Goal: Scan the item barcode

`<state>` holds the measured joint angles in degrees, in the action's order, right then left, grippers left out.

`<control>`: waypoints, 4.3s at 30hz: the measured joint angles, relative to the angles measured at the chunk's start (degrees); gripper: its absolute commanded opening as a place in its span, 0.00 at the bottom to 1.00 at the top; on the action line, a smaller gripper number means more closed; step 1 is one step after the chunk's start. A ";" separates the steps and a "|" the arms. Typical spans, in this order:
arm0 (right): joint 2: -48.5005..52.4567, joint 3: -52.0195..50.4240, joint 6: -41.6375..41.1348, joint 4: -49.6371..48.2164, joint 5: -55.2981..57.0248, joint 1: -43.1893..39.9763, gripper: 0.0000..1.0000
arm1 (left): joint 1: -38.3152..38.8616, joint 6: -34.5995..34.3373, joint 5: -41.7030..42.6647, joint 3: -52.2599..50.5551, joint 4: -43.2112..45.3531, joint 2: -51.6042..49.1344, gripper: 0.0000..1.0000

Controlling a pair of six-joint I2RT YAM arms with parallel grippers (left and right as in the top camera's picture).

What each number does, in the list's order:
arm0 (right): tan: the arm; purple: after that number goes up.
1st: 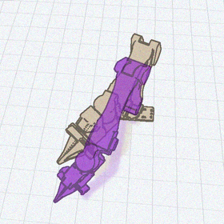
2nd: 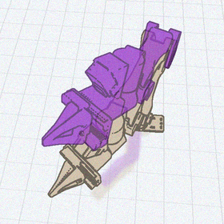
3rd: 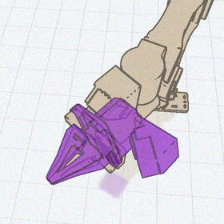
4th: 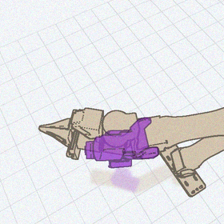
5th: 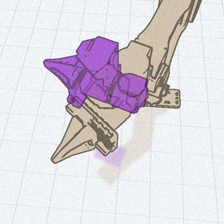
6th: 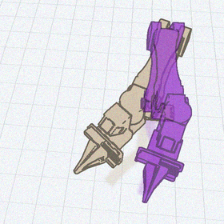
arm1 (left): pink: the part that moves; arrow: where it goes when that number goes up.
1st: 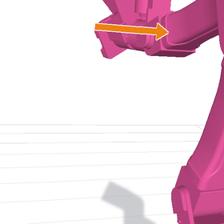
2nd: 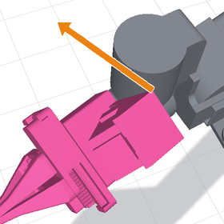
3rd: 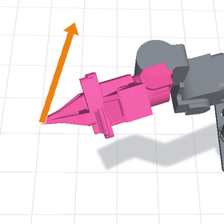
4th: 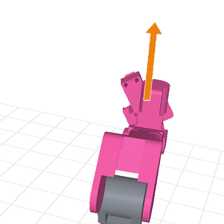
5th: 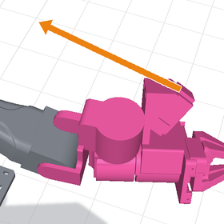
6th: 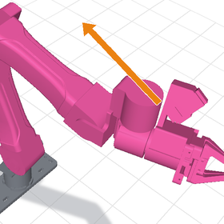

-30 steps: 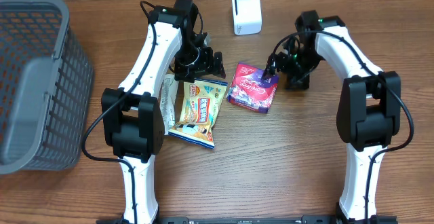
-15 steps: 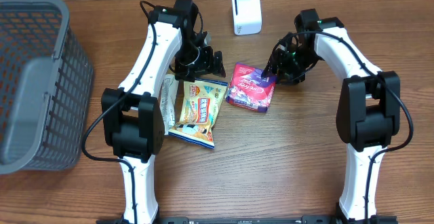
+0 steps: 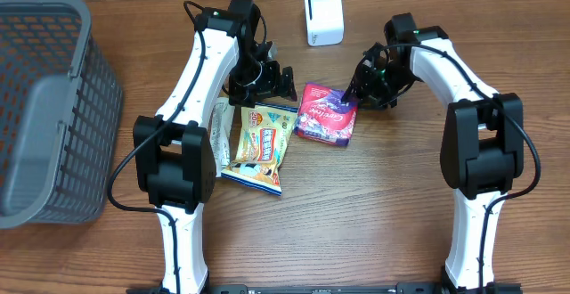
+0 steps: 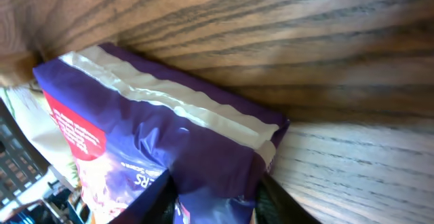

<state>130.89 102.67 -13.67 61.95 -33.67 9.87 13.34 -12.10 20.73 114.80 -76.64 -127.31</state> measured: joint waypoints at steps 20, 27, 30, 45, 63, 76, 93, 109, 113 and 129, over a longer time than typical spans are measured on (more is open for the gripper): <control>0.00 7.34 -4.00 -0.26 0.70 -0.61 0.04 | 0.00 -0.13 0.00 0.00 0.83 0.00 1.00; 0.00 13.99 -13.62 -11.58 1.01 -2.78 0.04 | 0.00 -0.13 0.00 0.00 0.85 -0.02 1.00; 0.00 13.97 -20.28 -18.82 2.32 -2.86 0.04 | 0.00 -0.13 0.00 0.00 0.83 -0.02 1.00; 0.37 14.01 -46.27 -34.29 11.67 -0.96 0.04 | 0.00 -0.13 0.00 0.00 0.85 -0.02 1.00; 1.20 14.01 -48.15 -28.79 9.68 -6.38 0.04 | 0.00 -0.13 0.00 0.00 0.85 0.00 1.00; -5.05 14.23 -43.58 -5.64 12.35 -37.92 0.04 | 0.00 -0.13 0.00 0.00 0.85 0.00 1.00; -5.05 13.51 -32.28 -4.09 28.17 -53.77 0.04 | 0.00 -0.13 0.00 0.00 0.87 0.00 1.00; -1.57 13.00 -29.79 -11.72 29.46 -52.59 0.47 | 0.00 -0.13 0.00 0.00 0.87 -0.02 1.00; -0.70 13.00 -27.02 -10.40 29.75 -52.63 0.79 | 0.00 -0.13 0.00 0.00 0.87 -0.02 1.00; -13.79 21.38 -23.82 -1.18 21.14 -55.10 1.00 | 0.00 -0.13 0.00 0.00 0.87 0.00 1.00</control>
<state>117.10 124.05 -37.50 60.77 -12.53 -45.23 13.34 -12.23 20.73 114.80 -75.77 -127.31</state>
